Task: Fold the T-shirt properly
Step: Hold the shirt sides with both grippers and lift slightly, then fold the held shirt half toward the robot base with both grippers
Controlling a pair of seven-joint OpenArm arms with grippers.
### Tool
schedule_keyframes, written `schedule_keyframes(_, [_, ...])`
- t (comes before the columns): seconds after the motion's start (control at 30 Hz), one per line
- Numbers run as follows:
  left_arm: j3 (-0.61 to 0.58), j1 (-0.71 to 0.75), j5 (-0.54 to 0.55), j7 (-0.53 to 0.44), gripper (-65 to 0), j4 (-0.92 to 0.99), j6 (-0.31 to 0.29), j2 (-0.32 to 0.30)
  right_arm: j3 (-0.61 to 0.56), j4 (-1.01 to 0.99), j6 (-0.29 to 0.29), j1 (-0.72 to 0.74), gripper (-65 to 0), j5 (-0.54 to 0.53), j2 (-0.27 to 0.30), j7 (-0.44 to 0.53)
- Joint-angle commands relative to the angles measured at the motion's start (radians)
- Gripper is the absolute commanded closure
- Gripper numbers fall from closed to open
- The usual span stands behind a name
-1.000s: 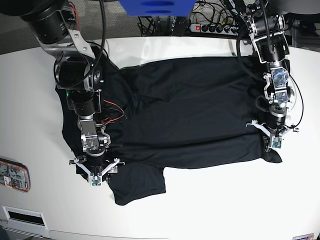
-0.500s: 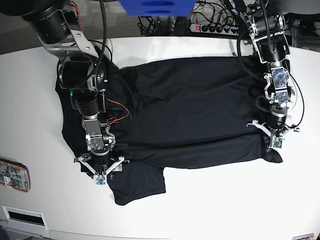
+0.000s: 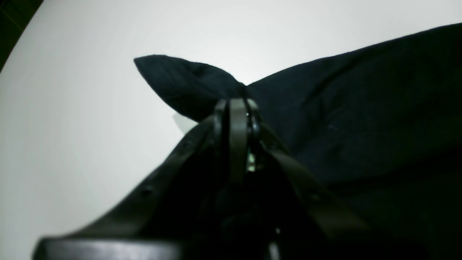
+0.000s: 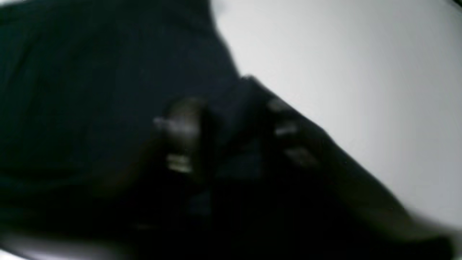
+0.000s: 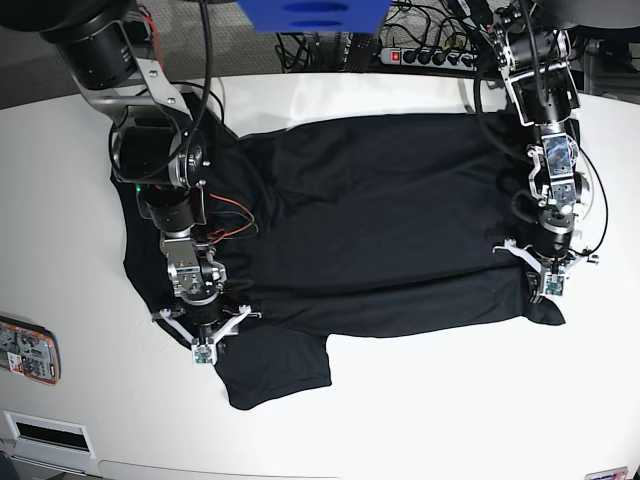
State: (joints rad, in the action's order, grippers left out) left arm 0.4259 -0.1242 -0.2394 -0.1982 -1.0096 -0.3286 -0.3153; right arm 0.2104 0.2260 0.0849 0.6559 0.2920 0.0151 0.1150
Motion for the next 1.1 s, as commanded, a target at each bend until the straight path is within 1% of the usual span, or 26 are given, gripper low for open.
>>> schedule_keyframes(0.0, [0.001, -0.018, 0.013, -0.027, 0.0, -0.018, 0.007, -0.014, 0.001, 0.006, 0.005, 0.003, -0.8, 0.002, 0.003, -0.028])
schedule_keyframes(0.1, [0.001, -0.018, 0.013, -0.028, 0.0, -0.018, 0.007, -0.014, 0.001, 0.009, 0.003, -0.035, 0.0, 0.002, 0.003, -0.027])
schedule_keyframes(0.27, [0.001, -0.019, 0.013, -0.033, 0.0, -0.022, 0.007, -0.015, 0.001, 0.04, 0.003, -0.043, 0.0, 0.002, 0.003, -0.024])
schedule_keyframes(0.37, [0.008, -0.016, 0.013, -0.033, 0.0, -0.058, 0.007, -0.017, -0.001, 0.177, 0.002, -0.051, 0.0, 0.002, 0.003, -0.031])
schedule_keyframes(0.43, [0.009, -0.016, 0.015, -0.027, 0.0, -0.084, 0.007, -0.015, -0.004, 0.246, -0.001, -0.104, 0.0, 0.002, 0.003, -0.044])
schedule_keyframes(0.53, [0.009, -0.016, 0.015, -0.025, 0.0, -0.088, 0.007, -0.002, -0.006, 0.346, -0.001, -0.196, 0.0, 0.002, 0.003, -0.097])
schedule_keyframes(0.67, [0.009, -0.015, 0.015, -0.028, 0.0, -0.091, 0.007, 0.012, -0.007, 0.481, -0.004, -0.261, 0.0, 0.002, 0.003, -0.139])
schedule_keyframes(0.73, [0.009, 0.004, 0.015, -0.033, 0.0, -0.094, 0.007, 0.014, -0.007, 0.545, -0.027, -0.284, 0.0, 0.002, 0.003, -0.159])
schedule_keyframes(0.87, [0.008, 0.03, 0.016, -0.034, 0.0, -0.133, 0.007, 0.014, -0.007, 0.666, -0.033, -0.319, 0.0, 0.002, 0.003, -0.182])
schedule_keyframes(0.93, [0.009, 0.053, 0.045, -0.033, 0.0, -0.177, 0.007, 0.014, -0.007, 0.728, -0.035, -0.345, 0.0, 0.002, 0.003, -0.196])
schedule_keyframes(1.07, [0.009, 0.103, 0.177, -0.027, 0.0, -0.251, 0.007, 0.014, -0.009, 0.809, -0.035, -0.384, 0.0, 0.002, 0.003, -0.202])
